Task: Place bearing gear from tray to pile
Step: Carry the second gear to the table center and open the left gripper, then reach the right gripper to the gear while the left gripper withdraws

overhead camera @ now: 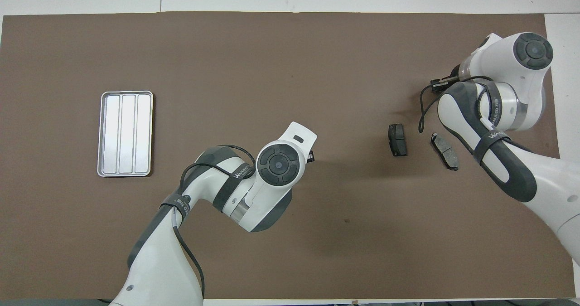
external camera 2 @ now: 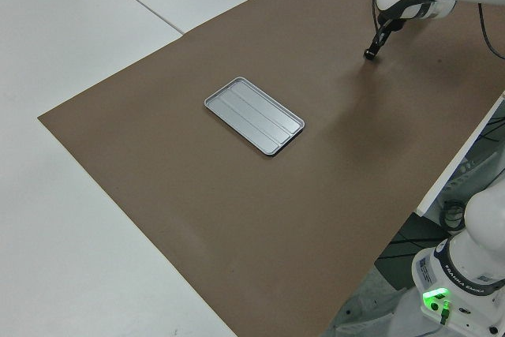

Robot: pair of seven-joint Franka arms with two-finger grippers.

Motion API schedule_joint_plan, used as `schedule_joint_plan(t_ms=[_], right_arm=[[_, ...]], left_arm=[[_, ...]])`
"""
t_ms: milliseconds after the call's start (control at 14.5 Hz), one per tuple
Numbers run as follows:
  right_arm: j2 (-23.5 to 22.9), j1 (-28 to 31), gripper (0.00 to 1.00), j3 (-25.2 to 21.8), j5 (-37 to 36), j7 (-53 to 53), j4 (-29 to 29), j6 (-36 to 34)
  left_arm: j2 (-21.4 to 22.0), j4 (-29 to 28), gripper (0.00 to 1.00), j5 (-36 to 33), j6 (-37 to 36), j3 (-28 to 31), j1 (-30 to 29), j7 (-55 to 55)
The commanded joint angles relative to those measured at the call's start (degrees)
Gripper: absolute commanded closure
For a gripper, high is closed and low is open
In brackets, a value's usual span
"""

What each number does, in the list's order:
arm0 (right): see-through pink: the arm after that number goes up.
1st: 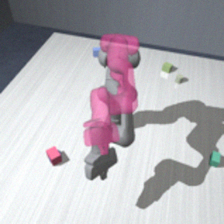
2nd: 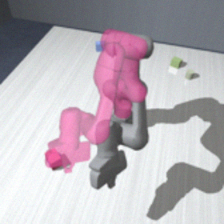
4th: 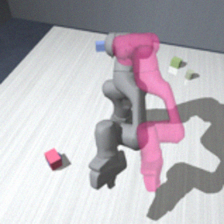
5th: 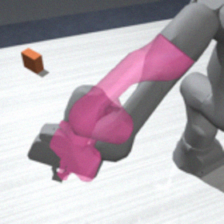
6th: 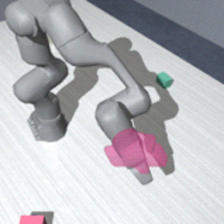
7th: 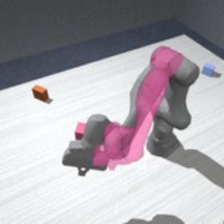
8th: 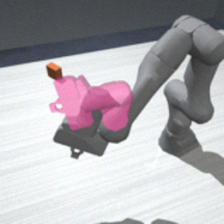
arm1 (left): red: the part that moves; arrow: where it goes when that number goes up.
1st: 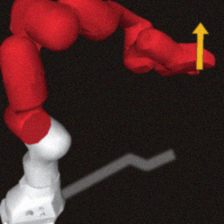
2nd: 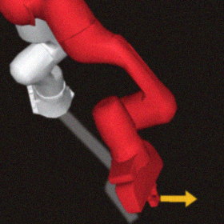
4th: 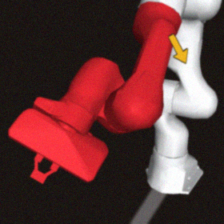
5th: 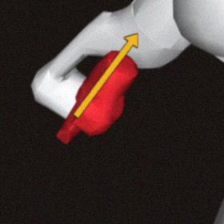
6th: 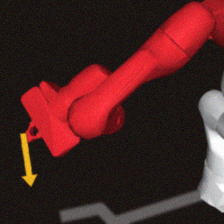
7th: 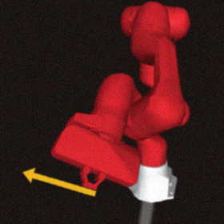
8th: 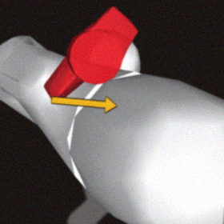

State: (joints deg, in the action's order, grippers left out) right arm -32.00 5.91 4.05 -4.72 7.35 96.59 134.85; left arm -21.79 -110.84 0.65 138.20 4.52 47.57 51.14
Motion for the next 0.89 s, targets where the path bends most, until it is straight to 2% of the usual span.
schedule_joint_plan(t_ms=[0,69,344,481,688,825], right_arm=[[1.8,0.0,0.00,0.7,0.0,0.6,0.4,-2.2],[2.6,-0.2,0.00,0.7,-0.1,0.6,0.4,-3.2],[6.8,-2.2,0.00,0.6,-0.2,0.6,0.0,-9.0],[9.0,-3.4,0.00,0.6,-0.2,-0.2,-0.1,-11.8],[11.9,-6.4,0.00,0.9,-0.1,-7.9,-0.6,-16.9],[13.3,-10.3,0.00,1.1,0.2,-18.5,-0.9,-20.4]], left_arm=[[-0.4,0.2,0.19,-2.7,0.4,1.0,1.0,1.2],[-0.3,0.4,0.14,-2.9,0.1,1.0,0.9,1.1],[0.1,1.3,0.12,-4.7,-0.8,1.5,-0.7,0.4],[1.5,3.8,0.11,-5.2,-4.8,1.8,-4.1,-2.0],[6.1,4.9,0.11,-5.1,-8.9,1.6,-11.1,-10.8],[8.4,5.3,0.10,-5.0,-10.5,1.6,-16.6,-17.3]])
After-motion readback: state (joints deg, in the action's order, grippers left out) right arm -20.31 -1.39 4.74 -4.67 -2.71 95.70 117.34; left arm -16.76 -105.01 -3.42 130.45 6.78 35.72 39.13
